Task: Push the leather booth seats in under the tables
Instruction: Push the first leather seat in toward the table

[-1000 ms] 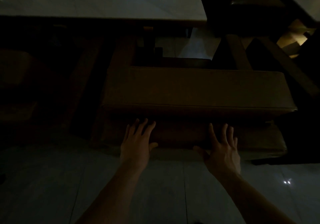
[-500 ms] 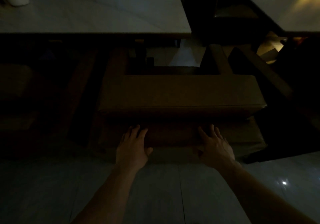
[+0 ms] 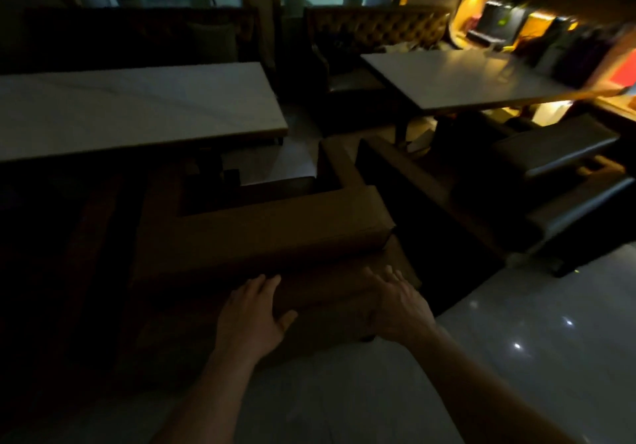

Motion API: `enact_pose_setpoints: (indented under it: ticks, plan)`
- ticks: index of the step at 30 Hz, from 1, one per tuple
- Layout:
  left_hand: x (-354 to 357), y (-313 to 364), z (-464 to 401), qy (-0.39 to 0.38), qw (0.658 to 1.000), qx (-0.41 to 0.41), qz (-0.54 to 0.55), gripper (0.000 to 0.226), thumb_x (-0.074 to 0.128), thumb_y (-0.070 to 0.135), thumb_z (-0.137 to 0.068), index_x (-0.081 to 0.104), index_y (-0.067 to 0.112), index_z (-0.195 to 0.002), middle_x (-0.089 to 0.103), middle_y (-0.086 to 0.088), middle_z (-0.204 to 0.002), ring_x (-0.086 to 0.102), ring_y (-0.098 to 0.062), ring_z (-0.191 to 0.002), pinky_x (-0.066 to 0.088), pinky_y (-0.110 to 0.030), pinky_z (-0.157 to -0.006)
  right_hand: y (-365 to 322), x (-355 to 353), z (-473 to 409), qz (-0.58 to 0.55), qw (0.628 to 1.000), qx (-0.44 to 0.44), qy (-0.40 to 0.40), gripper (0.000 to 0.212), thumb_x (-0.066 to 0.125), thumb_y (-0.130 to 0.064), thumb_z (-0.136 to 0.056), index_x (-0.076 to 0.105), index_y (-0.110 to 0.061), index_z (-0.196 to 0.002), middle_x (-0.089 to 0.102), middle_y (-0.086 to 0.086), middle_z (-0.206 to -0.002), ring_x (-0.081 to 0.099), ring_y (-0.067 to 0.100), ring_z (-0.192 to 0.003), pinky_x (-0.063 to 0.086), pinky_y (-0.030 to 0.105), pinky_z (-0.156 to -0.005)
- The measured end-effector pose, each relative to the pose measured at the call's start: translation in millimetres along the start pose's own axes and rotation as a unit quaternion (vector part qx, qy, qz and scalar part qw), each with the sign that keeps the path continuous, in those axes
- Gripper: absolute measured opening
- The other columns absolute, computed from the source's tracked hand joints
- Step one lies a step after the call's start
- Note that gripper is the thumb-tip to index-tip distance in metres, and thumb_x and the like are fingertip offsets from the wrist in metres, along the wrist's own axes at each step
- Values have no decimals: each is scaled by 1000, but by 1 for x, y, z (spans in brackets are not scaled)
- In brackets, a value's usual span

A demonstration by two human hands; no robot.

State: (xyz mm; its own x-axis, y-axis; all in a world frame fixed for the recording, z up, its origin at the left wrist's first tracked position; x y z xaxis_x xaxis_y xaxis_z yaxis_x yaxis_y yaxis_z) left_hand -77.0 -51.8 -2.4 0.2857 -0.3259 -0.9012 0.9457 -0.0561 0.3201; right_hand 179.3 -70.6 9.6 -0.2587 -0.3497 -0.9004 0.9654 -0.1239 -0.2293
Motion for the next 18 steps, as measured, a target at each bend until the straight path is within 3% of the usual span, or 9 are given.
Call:
enact_pose_setpoints:
  ticks: [8,13,18]
  plan:
    - [-20,153,-12,17,997,67,-19,83,51,69,-85,12,39,-152,15,5,-162,16,-20,-146,21,-45,-118,105,-80,34,-27,998,27,53,91,61,-58,-87,9,-35,-157,6,12,-165,9,32,-151,18,47,-121]
    - [-23,269,-26,25,994,107,-14,81,52,66,-86,14,39,-152,15,5,-161,16,-21,-146,22,-45,-117,213,-133,48,-48,991,61,108,88,50,-72,-86,12,-35,-156,15,10,-164,19,31,-148,27,48,-118]
    - [-7,388,-39,25,989,145,0,81,54,65,-86,14,41,-151,14,8,-161,18,-22,-146,28,-47,-115,322,-177,65,-62,984,104,133,87,51,-70,-87,13,-35,-156,16,10,-164,18,31,-149,28,46,-118]
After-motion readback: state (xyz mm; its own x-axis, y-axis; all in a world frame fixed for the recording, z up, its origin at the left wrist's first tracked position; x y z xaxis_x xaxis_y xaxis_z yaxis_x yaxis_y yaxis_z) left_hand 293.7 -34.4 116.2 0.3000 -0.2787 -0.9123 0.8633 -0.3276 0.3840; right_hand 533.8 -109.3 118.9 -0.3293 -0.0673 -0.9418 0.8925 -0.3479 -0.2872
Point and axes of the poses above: each hand's wrist, its own z-axis away from the middle knuckle, its own x-axis out of the palm, y = z × x, the point moved 1 cm from there along -z, towards the middle knuckle
